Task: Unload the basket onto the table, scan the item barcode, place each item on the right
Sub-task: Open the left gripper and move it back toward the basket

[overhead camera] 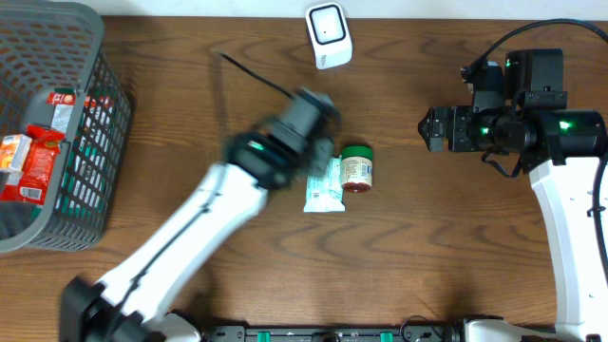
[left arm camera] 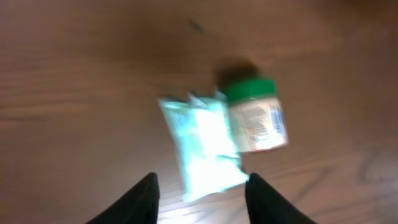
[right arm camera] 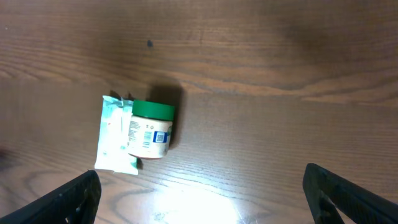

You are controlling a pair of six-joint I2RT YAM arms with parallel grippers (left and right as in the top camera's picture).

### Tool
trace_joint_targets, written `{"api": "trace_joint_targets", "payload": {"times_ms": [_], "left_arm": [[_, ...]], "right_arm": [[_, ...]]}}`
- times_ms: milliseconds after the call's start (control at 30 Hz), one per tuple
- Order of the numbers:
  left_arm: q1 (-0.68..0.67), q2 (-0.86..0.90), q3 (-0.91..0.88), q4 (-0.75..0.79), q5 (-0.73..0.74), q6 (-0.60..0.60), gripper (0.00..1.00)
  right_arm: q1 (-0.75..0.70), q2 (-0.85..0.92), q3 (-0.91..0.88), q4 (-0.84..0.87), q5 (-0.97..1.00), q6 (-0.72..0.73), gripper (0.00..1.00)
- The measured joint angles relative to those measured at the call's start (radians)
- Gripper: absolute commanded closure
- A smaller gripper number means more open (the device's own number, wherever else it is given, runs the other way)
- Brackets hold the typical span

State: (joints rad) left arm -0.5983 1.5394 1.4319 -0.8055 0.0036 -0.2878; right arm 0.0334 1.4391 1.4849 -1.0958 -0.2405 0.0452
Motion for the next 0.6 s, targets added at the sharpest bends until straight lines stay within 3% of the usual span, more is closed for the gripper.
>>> {"api": "trace_joint_targets", "payload": {"times_ms": [133, 267, 467, 600], "left_arm": [[0.188, -0.011, 0.292, -0.188, -0.074, 0.056, 0.47], [0.407, -0.027, 0.488, -0.234, -0.139, 0.085, 0.41], [0.76, -0.041, 0.545, -0.258, -0.175, 0.103, 0.26], [0.932, -0.008, 0.537, -0.269, -0.188, 0.105, 0.23]], "right_arm": [[0.0, 0.0, 0.0, 0.0, 0.0, 0.0, 0.01], [0.0, 0.0, 0.0, 0.0, 0.0, 0.0, 0.01], [0.0, 0.0, 0.0, 0.0, 0.0, 0.0, 0.01], [0.0, 0.0, 0.0, 0.0, 0.0, 0.0, 0.01]]}}
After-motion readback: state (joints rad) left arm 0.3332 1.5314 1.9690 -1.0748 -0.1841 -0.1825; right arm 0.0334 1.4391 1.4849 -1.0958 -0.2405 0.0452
